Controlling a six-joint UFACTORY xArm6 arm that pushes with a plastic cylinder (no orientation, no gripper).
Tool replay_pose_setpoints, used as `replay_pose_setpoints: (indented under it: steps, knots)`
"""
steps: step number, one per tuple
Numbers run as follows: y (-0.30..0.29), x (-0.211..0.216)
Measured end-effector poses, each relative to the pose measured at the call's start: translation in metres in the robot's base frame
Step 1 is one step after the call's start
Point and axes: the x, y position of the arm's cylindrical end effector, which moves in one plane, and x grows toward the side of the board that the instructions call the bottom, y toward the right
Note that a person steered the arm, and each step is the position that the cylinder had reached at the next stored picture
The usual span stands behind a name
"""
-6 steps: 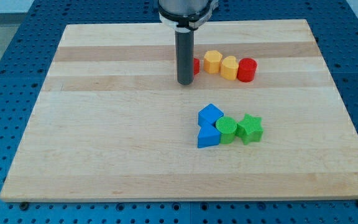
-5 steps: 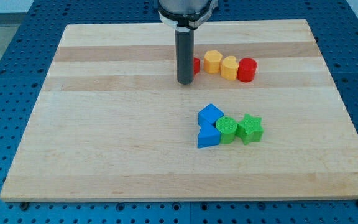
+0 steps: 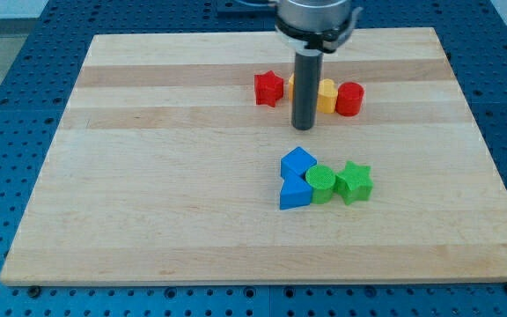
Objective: Move the yellow heart slightly into the right side of the yellow hexagon
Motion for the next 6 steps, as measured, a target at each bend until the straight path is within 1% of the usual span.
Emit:
replay_pose_setpoints:
  steps: [1, 2, 4, 6]
  knots:
    - [0.005, -0.001]
    - [0.034, -0.002]
    - [0.032, -0.007]
    - [0.032, -0.022]
